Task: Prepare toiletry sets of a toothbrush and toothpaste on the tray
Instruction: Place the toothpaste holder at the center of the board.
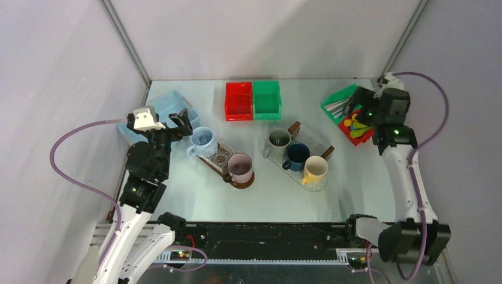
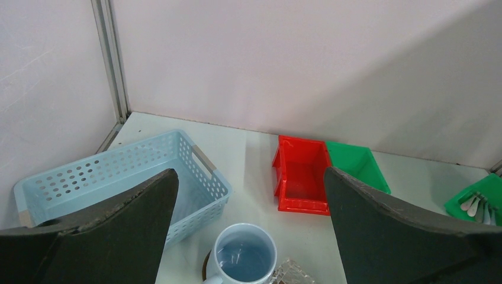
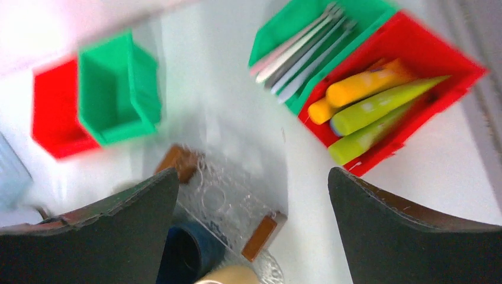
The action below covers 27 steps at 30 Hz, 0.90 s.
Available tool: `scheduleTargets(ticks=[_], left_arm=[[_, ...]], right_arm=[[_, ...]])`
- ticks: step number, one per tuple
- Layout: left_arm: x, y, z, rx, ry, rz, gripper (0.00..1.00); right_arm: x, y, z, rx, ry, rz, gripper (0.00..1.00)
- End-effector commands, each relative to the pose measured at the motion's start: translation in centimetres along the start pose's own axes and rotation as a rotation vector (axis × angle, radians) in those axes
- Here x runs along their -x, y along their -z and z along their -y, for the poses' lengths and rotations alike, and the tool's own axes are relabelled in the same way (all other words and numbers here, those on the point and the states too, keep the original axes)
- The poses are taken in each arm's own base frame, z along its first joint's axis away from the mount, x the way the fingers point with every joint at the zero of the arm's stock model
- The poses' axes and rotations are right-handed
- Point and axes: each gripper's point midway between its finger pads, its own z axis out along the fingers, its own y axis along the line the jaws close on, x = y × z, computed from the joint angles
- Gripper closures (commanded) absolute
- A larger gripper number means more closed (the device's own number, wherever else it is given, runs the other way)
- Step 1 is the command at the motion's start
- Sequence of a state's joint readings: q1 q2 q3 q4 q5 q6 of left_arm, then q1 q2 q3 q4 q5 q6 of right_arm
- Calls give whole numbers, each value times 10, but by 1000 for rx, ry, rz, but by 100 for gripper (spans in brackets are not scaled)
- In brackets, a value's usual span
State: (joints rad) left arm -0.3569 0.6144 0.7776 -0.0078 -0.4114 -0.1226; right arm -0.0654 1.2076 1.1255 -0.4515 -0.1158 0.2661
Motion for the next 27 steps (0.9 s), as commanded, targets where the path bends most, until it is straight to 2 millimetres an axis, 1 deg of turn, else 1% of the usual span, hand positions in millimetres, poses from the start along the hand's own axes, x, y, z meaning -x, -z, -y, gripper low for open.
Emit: scheduleTargets(ticks=[1,2,6,8,9,10,11,12,13,14,15,16,17,18,19,20,21,22,23,24,27], left_arm=[[4,-2,0,-1,5,28,0],[5,-2,0,-2,5,29,0],[5,-2,-1,0,3,29,0],[5,-2,-1,2,2,30,0],[4,-2,-1,2,0,28,0],[4,-2,-1,3,0,27,0],[4,-2,-1,2,-2,26,0],[4,-2,-1,3,-2,26,0],[4,-2,-1,3,-3,26,0],[4,-2,-1,4,-4,23,0],[4,-2,-1,4,-5,23,0],[3,-3,-1,5,-6,20,0],[3,-3,-2,7,-8,19,0],[3,-3,-2,7,-9,18,0],[2,-3,-2,9,-12,13,0],[1,-4,-2,10,-14,10,1],[0,-4,-2,11,-17,5,1],[1,-4,-2,10,-18,4,1],[0,-5,-2,10,-20,1,2],[-1,-5,-2,10,-21,-1,2],[0,-6,-1,8,-20,-1,1]], right_arm=[[55,36,26,-148,-254,261,1],[58,41,27,-141,-251,283,1],[56,38,25,-70,-256,283,0],[55,33,32,-88,-280,267,0],[50,27,39,-113,-295,241,1],[51,26,43,-137,-318,240,1],[43,19,49,-167,-346,202,1],[47,19,58,-217,-361,213,1],[40,12,64,-251,-388,183,1],[42,11,70,-284,-400,190,1],[35,5,74,-312,-431,163,3],[38,4,79,-340,-446,168,4],[30,-4,83,-365,-474,140,8],[33,-5,87,-390,-489,146,9],[23,-13,92,-422,-520,108,12],[25,-16,95,-433,-533,109,14],[17,-25,98,-455,-558,79,15],[18,-27,100,-465,-570,73,16],[12,-36,103,-483,-597,50,19],[12,-39,106,-498,-610,45,21],[-2,-55,117,-542,-692,9,30]])
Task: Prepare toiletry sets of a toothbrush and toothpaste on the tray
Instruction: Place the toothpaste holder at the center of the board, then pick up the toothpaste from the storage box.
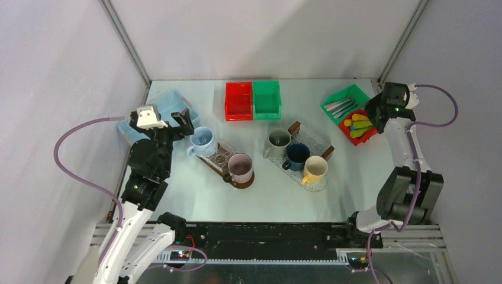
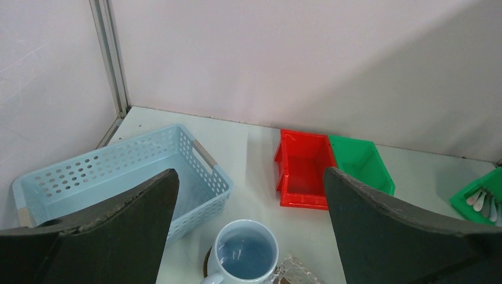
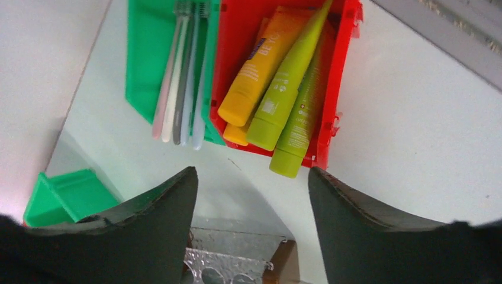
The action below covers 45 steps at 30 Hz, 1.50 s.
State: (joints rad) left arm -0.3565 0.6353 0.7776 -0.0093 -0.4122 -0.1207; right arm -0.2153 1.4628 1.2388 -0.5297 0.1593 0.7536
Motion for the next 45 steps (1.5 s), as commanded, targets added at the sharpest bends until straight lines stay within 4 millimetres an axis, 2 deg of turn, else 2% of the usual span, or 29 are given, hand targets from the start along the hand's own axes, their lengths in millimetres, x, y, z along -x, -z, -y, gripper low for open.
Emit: scheduleTargets(ticks=[1,7,10,16,28,33,36,39,45], left_arm=[[6,-2,-1,4,-10,18,2],[8,-3,1,-3,-9,18,2],[1,-3,1,-6,-19,-9,2],[-2,-4,1,-6,-22,-19,2],[-4,-5,3,-11,-26,-29,2],[-5,-6,3,-9,-27,-32,2],[-5,-6,3,-12,-28,-33,2],[-5,-6,4,-16,-27,-33,2],[-4,-5,3,-14,-26,-30,2]], right_arm=[[5,-22,12,-98,-146,-7,31],[-4,-51,18,-119,-221,-54,40],[-10,-62,19,-125,-226,-72,41],[-36,-90,28,-169,-251,-152,43],[-57,-119,38,-215,-260,-205,45],[-56,-115,42,-225,-269,-220,62],[-42,-101,38,-209,-252,-181,73],[-26,-85,31,-176,-242,-141,78],[-10,-64,21,-127,-218,-104,94]])
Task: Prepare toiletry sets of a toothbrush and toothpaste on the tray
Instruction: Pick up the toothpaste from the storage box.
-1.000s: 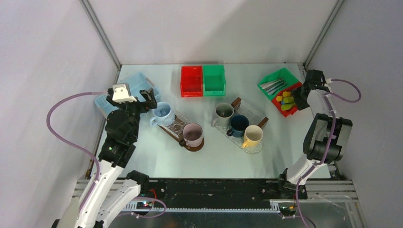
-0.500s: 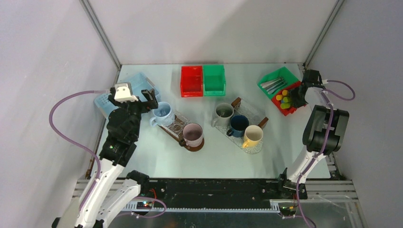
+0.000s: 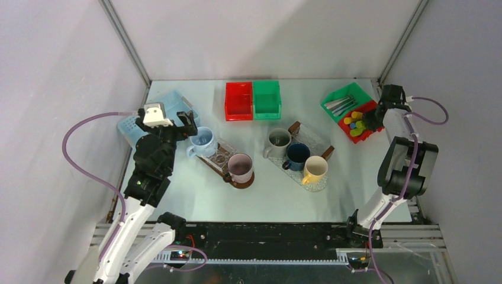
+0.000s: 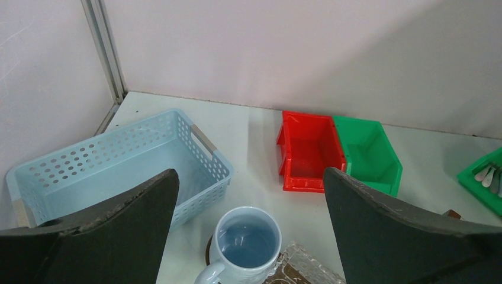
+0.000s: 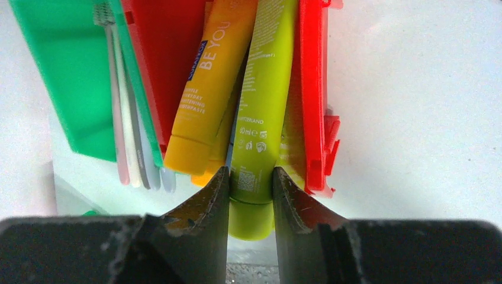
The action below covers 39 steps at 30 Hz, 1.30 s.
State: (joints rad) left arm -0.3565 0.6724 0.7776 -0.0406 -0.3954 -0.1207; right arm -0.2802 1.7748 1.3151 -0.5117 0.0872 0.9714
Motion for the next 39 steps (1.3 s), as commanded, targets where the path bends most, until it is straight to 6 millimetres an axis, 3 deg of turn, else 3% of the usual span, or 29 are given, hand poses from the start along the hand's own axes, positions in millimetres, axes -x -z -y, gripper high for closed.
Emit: scheduleTargets(ticks=[1,3,10,19,26,39], left_arm=[[15,1,0,-4,0,35,2],[15,1,0,-7,2,37,2],[15,1,1,-9,3,37,2],[14,0,1,-11,1,33,2],[11,-1,2,-12,-3,22,2],[8,-3,2,-11,-8,11,2]], right_arm=[[16,29,-6,36,21,57,95],[16,32,-7,47,37,53,100],[7,30,-13,82,172,35,100],[-12,-2,-6,66,226,-45,96],[-20,-24,4,1,263,-83,85],[-28,-46,14,-52,287,-125,59]])
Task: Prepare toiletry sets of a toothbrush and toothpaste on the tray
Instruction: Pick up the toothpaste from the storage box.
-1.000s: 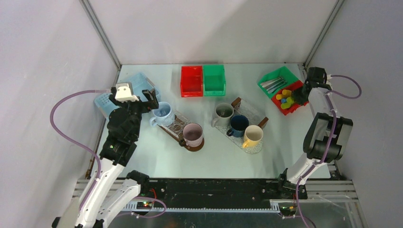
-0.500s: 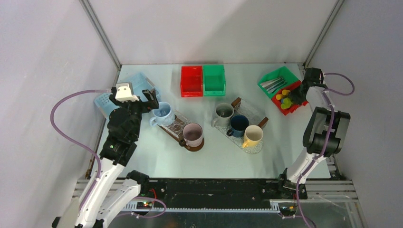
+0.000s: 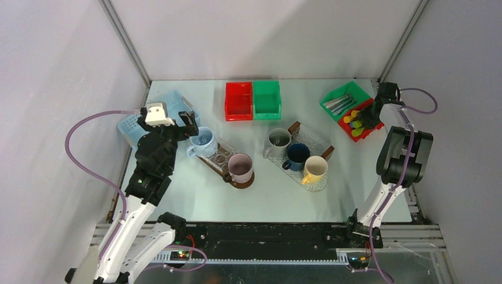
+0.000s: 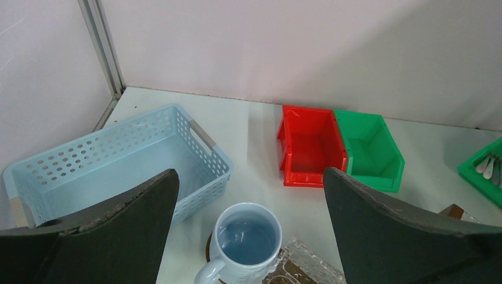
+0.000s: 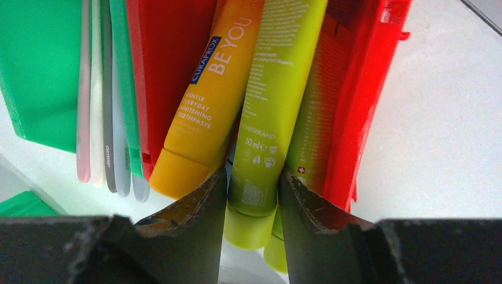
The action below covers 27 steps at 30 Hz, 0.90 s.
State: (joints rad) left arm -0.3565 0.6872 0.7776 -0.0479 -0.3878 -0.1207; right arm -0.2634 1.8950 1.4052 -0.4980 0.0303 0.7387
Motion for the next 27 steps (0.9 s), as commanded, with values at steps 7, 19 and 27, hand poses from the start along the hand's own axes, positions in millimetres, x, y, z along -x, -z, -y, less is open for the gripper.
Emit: scheduleTargets(ticks=[7,19,27], left_arm=[[13,-1,1,-9,0,29,2],[13,-1,2,-12,1,28,2],[14,-1,7,-33,12,16,2]], right_arm=[[-34,-34,30,-107,26,-122,57],[8,31,10,-26,38,16,80],[22,92,-13,45,112,133,82]])
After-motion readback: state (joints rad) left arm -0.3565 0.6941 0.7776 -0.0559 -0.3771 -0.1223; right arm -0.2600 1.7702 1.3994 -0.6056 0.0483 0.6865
